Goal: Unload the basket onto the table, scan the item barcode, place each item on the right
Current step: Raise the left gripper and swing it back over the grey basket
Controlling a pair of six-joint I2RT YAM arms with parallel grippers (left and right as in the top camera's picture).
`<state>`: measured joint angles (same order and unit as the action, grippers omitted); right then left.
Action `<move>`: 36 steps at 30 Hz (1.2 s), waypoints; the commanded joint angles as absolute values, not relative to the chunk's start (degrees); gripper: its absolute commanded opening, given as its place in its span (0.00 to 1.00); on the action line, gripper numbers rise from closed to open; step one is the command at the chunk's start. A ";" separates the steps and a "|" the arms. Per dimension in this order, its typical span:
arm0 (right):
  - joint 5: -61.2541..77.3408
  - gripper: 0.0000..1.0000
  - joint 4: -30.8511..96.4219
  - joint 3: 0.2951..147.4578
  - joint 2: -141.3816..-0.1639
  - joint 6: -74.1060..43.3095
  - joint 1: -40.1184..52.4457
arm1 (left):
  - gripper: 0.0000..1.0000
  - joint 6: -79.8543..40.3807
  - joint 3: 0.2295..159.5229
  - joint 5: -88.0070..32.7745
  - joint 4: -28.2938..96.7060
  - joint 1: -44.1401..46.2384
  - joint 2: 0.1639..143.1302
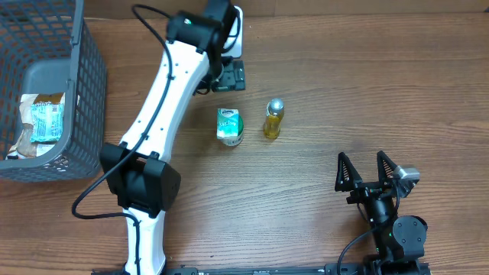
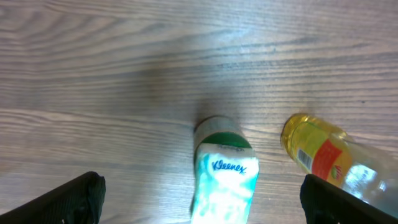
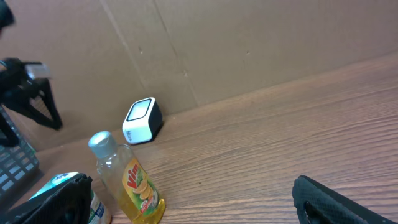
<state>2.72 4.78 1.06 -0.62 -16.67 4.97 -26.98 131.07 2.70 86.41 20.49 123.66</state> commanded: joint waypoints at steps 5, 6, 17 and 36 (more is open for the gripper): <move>2.63 1.00 4.62 0.45 -0.16 -16.62 5.30 | 1.00 -25.30 141.80 3.62 94.28 17.98 121.67; 2.63 1.00 4.62 0.45 -0.16 -16.62 5.30 | 1.00 -25.17 142.43 3.70 95.20 17.87 121.67; 2.63 1.00 4.60 0.45 -0.16 -16.62 5.30 | 1.00 -23.77 142.89 4.71 96.68 17.58 121.67; 2.63 1.00 4.60 0.45 -0.16 -16.62 5.30 | 1.00 -23.77 142.89 9.30 96.79 17.54 121.69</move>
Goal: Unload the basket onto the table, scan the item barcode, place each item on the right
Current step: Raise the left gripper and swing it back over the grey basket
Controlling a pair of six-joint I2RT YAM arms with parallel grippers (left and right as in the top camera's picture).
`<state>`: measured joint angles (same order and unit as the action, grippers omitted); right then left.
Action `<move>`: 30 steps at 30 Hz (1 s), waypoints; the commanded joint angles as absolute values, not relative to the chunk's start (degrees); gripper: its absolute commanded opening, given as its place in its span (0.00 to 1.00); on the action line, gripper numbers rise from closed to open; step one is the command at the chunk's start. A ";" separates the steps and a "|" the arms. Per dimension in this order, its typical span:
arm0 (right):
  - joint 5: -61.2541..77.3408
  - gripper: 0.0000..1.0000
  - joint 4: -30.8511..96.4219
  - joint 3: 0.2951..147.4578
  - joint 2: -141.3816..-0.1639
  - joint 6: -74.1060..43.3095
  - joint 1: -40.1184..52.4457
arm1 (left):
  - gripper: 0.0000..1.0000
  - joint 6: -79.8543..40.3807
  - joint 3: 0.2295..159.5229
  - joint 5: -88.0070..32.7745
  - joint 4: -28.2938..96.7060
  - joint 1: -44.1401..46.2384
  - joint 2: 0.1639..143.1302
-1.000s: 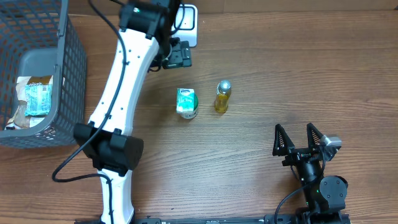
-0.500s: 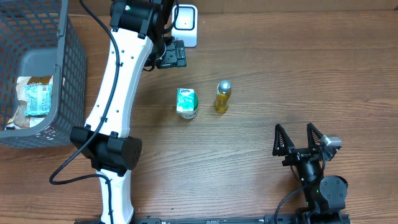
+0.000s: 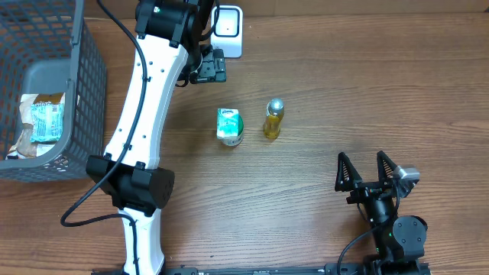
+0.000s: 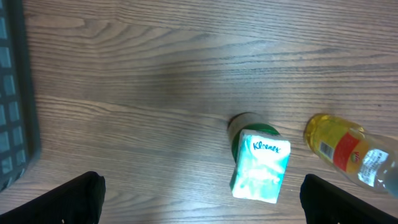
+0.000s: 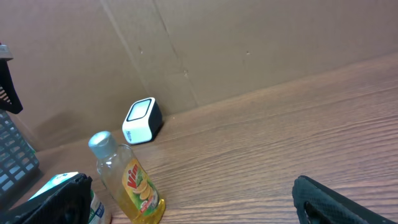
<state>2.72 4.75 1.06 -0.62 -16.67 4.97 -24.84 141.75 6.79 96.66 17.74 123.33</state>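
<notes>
A green-and-white Kleenex pack [image 3: 228, 125] stands mid-table, and it shows in the left wrist view as the Kleenex pack [image 4: 261, 167]. Beside it on the right stands a yellow Vim bottle [image 3: 273, 118], the same Vim bottle [image 5: 130, 180] in the right wrist view. The white barcode scanner [image 3: 228, 21] sits at the far edge by the cardboard wall. My left gripper [image 3: 208, 66] hovers open and empty between the scanner and the pack. My right gripper [image 3: 370, 171] rests open and empty near the front right.
A grey wire basket [image 3: 46, 92] with packets inside stands at the far left; its wall [image 4: 12, 93] shows at the left wrist view's edge. A brown cardboard wall [image 5: 249, 43] backs the table.
My left arm has swung left and farther from the two items; they now sit further right and smaller in its view, and the basket's wall has come into it. The right arm is unchanged.
</notes>
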 commanded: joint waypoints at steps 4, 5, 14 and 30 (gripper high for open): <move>2.63 1.00 4.60 0.45 -0.16 -16.62 5.30 | 1.00 -23.77 142.87 9.41 96.79 17.54 121.69; 2.63 1.00 4.60 0.45 -0.16 -16.62 5.30 | 1.00 -23.77 142.87 9.41 96.79 17.54 121.69; 2.63 1.00 4.60 0.45 -0.16 -16.62 5.30 | 1.00 -23.27 142.87 9.65 96.75 17.17 121.69; 2.63 1.00 4.62 0.45 -0.16 -16.62 5.30 | 1.00 -23.07 142.89 9.61 96.40 13.67 121.69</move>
